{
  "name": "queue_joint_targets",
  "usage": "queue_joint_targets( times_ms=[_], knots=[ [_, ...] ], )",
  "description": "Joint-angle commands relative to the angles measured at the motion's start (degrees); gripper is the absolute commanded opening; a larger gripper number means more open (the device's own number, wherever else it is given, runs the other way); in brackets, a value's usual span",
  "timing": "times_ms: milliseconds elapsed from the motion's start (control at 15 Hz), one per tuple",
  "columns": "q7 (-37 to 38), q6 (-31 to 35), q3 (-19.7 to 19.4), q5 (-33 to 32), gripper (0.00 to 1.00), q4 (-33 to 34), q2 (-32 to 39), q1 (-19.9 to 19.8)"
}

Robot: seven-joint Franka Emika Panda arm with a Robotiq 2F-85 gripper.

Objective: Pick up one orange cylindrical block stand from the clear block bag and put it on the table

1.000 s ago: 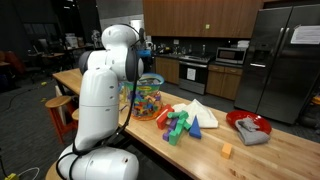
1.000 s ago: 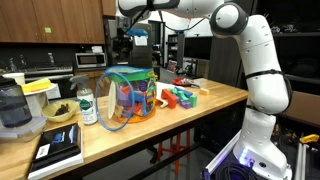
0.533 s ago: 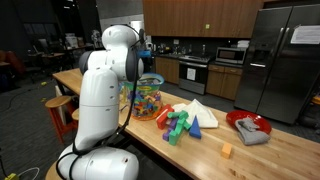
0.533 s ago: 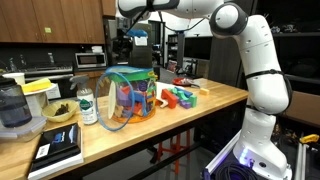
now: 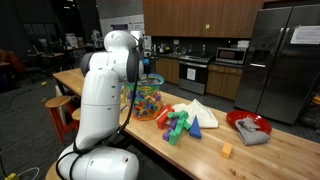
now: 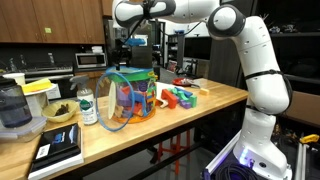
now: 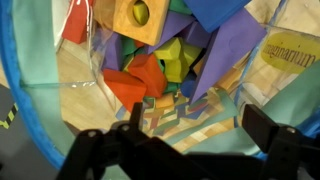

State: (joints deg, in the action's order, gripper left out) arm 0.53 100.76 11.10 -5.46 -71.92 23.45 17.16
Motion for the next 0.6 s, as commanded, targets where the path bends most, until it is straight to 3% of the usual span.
queue_joint_targets(
  times_ms=[0, 533],
  knots=[
    [0.4, -0.2, 0.4, 0.8, 1.00, -2.7, 0.7, 0.2],
    [0.9, -0.3, 0.3, 2.5, 1.00, -7.7, 2.5, 0.1]
  ],
)
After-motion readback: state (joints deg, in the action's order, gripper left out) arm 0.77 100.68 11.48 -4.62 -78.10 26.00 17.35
